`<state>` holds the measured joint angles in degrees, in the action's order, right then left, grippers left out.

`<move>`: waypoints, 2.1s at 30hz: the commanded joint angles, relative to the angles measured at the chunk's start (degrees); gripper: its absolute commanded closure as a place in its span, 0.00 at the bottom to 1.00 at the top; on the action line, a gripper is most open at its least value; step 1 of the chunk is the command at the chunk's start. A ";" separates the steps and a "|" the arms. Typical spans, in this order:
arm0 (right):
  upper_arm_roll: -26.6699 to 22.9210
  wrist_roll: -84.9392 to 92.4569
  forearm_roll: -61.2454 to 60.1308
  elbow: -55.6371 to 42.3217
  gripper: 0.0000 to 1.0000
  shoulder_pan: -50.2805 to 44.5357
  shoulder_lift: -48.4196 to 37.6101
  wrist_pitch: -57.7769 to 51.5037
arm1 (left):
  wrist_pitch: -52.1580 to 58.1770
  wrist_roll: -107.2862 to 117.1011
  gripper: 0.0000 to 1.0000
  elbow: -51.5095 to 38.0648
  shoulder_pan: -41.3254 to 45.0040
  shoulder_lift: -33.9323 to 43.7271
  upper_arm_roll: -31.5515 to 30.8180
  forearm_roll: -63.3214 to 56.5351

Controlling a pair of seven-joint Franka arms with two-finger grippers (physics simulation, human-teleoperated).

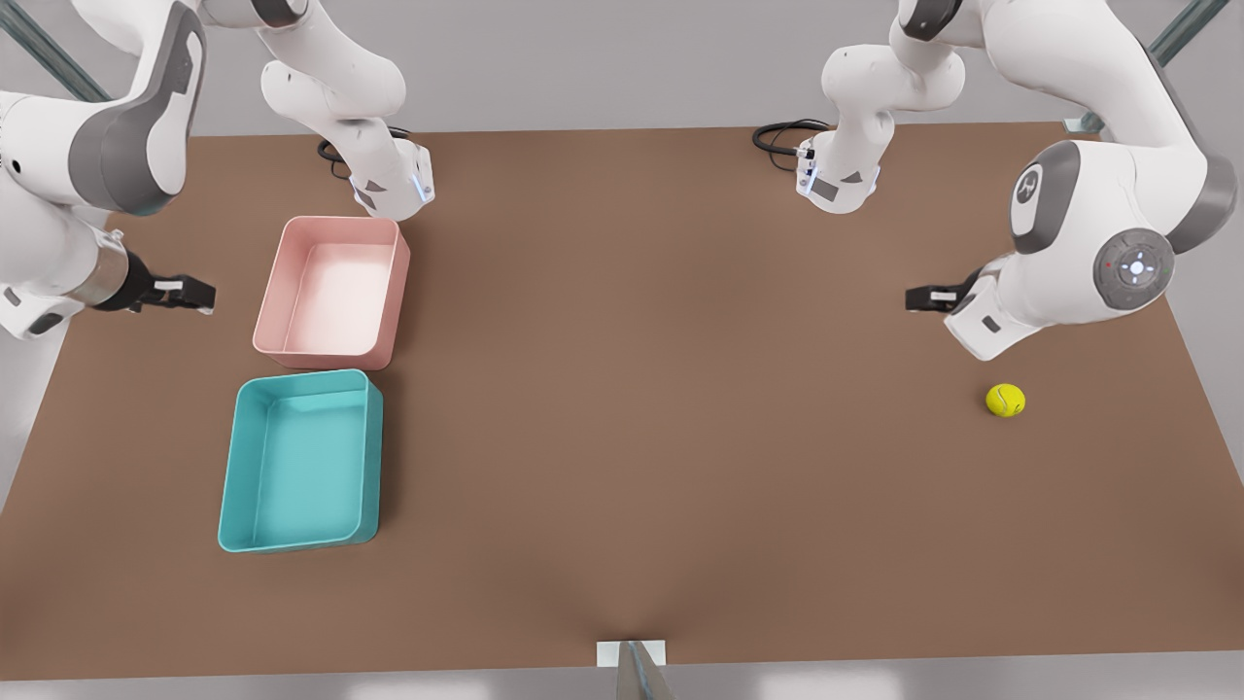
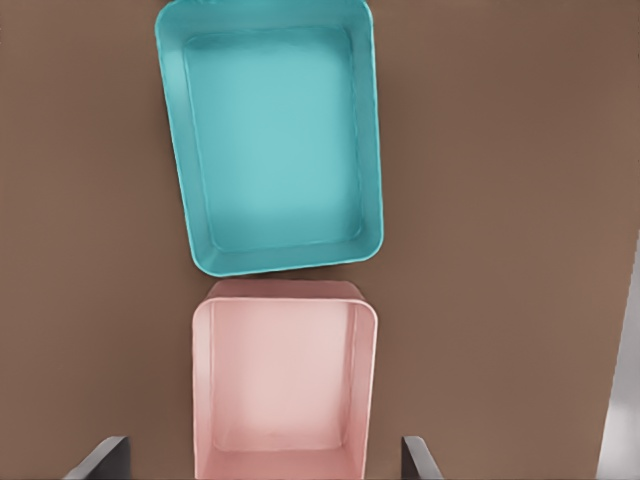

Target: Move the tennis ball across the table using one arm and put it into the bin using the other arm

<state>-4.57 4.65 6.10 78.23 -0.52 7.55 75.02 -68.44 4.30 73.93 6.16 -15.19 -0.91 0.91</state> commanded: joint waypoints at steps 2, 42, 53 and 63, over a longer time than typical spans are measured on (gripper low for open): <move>0.00 -0.96 0.14 -0.01 0.00 0.25 0.10 4.87 | -3.81 1.68 0.22 0.60 -0.01 -0.01 0.03 0.06; 0.00 1.24 -6.36 3.59 0.00 -3.18 3.70 1.45 | -63.93 -121.55 0.79 28.11 -22.78 -22.77 13.04 -7.06; 0.00 1.24 -6.28 3.68 0.00 -3.35 3.70 1.45 | -62.17 -120.23 0.79 28.11 -20.93 -22.86 13.04 -7.06; 0.00 1.24 -6.28 3.68 0.00 -3.61 4.05 1.45 | -47.33 -34.01 0.79 25.48 -8.18 -13.64 -4.55 9.20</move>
<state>-4.55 5.80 -0.14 81.94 -4.15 11.66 76.50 -122.58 -89.49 99.95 -0.84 -28.66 -4.49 4.70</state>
